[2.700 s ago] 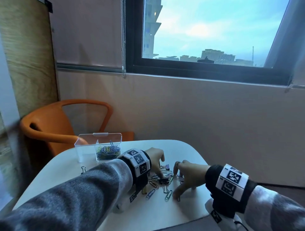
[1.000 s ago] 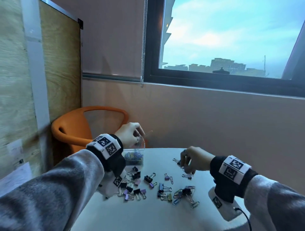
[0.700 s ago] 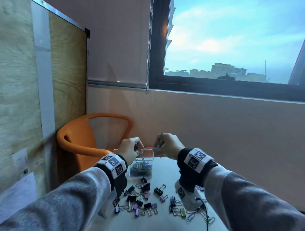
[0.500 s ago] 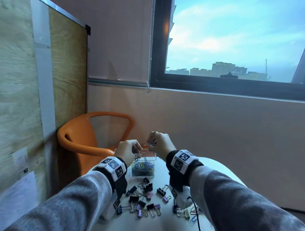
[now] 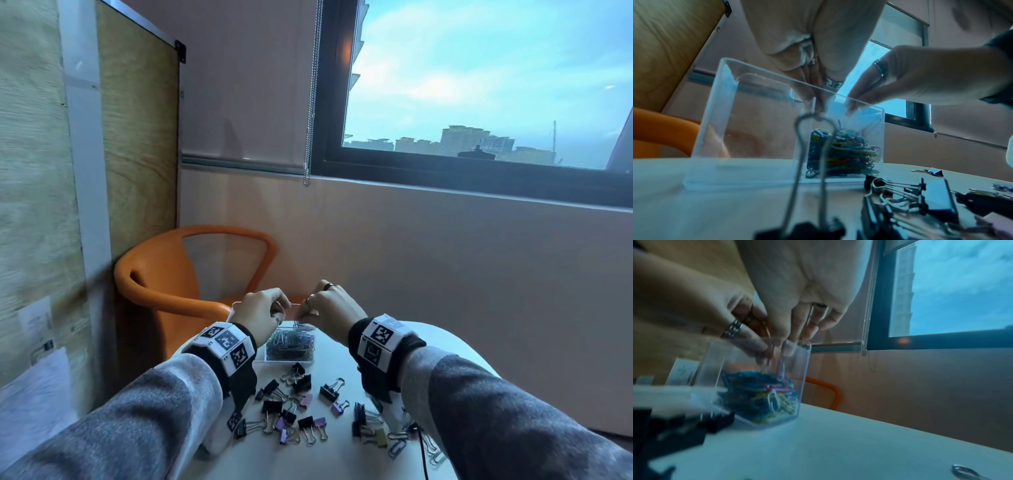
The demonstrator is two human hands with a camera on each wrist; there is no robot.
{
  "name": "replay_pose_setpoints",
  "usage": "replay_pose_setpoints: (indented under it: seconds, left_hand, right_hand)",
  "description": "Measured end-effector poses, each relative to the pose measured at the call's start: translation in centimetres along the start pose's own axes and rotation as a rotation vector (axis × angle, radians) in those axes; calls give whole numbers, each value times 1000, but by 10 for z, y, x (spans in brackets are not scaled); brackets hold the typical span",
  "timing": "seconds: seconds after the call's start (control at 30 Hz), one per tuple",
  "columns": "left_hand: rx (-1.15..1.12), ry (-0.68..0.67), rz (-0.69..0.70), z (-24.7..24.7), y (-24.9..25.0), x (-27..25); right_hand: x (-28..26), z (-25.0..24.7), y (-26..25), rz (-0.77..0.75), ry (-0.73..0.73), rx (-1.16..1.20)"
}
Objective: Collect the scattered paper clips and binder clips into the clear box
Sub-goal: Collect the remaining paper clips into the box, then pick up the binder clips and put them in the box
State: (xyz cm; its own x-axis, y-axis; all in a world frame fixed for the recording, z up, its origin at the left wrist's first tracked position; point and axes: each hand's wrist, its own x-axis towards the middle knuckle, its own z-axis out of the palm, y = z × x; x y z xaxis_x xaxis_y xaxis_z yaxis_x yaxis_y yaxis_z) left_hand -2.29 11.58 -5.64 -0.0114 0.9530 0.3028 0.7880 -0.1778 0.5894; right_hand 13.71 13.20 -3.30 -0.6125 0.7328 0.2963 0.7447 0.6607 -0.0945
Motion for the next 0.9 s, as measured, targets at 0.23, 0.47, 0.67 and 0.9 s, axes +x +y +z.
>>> replay_pose_setpoints:
  seconds: [0.23, 0.47, 0.67, 0.9]
  left_hand:
    - [25, 1, 21, -1, 17, -13]
    - [50, -155, 420, 28, 79, -37]
    - [268, -613, 438, 72, 117, -39]
    - [423, -718, 372, 84, 124, -35]
  right_hand:
    - [-17, -37, 19, 211, 80, 355]
    - [-86, -56, 53, 281, -603, 42]
    - [-130, -46, 74, 386, -669, -5]
    - [-146, -43, 74, 319, -620, 59]
